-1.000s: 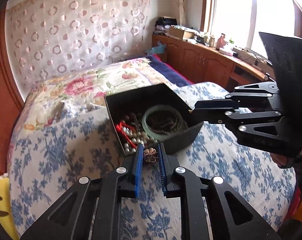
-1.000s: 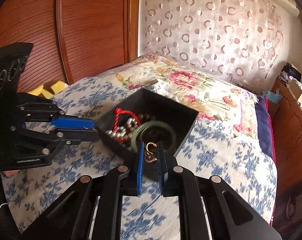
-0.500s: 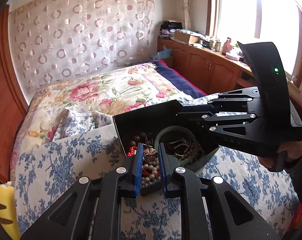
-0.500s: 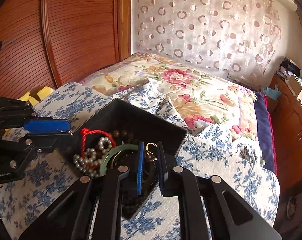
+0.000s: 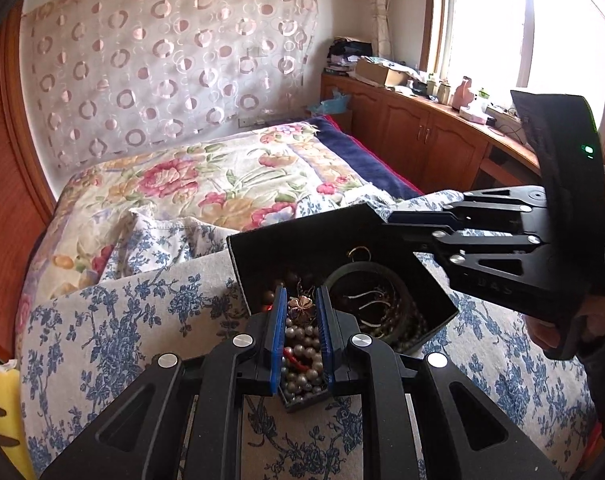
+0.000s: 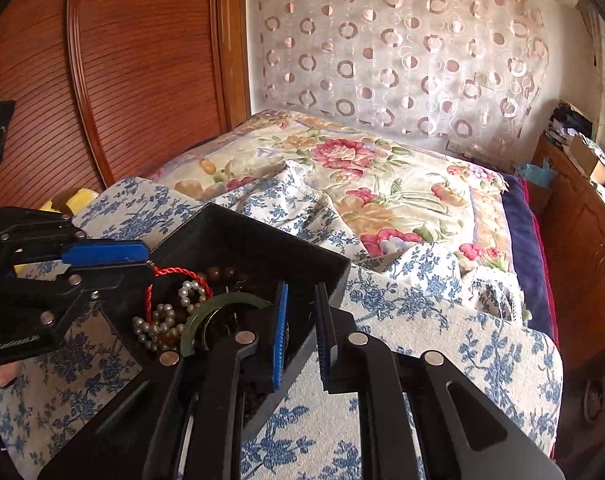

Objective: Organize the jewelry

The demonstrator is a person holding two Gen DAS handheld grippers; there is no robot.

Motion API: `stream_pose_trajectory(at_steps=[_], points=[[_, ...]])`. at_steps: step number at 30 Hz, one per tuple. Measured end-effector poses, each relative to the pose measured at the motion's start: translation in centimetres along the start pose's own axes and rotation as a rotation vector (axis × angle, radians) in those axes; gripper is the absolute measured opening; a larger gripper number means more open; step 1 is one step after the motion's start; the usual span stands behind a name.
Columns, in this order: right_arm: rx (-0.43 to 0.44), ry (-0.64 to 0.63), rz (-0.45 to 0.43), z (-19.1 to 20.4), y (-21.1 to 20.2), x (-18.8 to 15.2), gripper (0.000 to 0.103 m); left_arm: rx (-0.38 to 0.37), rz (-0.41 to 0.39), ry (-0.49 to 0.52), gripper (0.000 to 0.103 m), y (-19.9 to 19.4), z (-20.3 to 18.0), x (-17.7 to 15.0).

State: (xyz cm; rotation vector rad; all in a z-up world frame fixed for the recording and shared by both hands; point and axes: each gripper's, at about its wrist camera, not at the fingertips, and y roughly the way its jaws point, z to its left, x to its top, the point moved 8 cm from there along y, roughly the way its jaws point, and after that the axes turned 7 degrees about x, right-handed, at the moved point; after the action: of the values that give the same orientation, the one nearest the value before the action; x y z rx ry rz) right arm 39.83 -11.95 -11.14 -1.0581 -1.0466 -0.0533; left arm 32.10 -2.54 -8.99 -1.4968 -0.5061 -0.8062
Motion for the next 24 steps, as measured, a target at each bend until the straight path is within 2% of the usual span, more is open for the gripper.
stream_pose_trajectory(at_steps=[3, 8, 12, 13, 15, 16, 17, 18, 20, 22, 24], points=[[-0.002, 0.009, -0.004, 0.1, -0.7, -0.4, 0.015, 0.010, -0.007, -0.002, 0.014, 0.0, -0.3, 0.2], [-0.011, 0.014, -0.014, 0.7, -2.3, -1.5, 0.016, 0.023, -0.014, -0.015, 0.026, -0.5, -0.2, 0.2], [-0.020, 0.032, -0.032, 1.1, -3.8, -2.3, 0.030, 0.029, -0.010, -0.027, 0.031, -1.3, -0.3, -0.6], [-0.022, 0.035, -0.036, 1.2, -4.1, -2.6, 0.030, 0.032, -0.011, -0.030, 0.033, -1.6, -0.3, -0.8], [-0.027, 0.047, -0.044, 1.6, -4.7, -3.3, 0.030, 0.038, -0.014, -0.035, 0.040, -2.2, -0.3, -1.2], [-0.030, 0.051, -0.046, 1.7, -5.0, -3.6, 0.031, 0.046, -0.016, -0.037, 0.051, -2.6, -0.3, -1.4], [-0.037, 0.057, -0.049, 1.9, -5.3, -4.0, 0.031, 0.065, -0.021, -0.043, 0.068, -3.1, -0.3, -1.7], [-0.043, 0.064, -0.052, 2.1, -5.5, -4.3, 0.036, 0.076, -0.025, -0.048, 0.076, -3.4, -0.1, -1.9], [-0.061, 0.094, -0.068, 2.3, -6.3, -5.1, 0.054, 0.101, -0.040, -0.059, 0.089, -4.3, 0.0, -2.3], [-0.083, 0.112, -0.083, 2.4, -7.0, -5.6, 0.077, 0.135, -0.043, -0.058, 0.093, -5.2, 0.0, -2.9], [-0.111, 0.142, -0.105, 2.4, -8.0, -6.4, 0.087, 0.165, -0.042, -0.054, 0.095, -6.2, 0.0, -3.7]])
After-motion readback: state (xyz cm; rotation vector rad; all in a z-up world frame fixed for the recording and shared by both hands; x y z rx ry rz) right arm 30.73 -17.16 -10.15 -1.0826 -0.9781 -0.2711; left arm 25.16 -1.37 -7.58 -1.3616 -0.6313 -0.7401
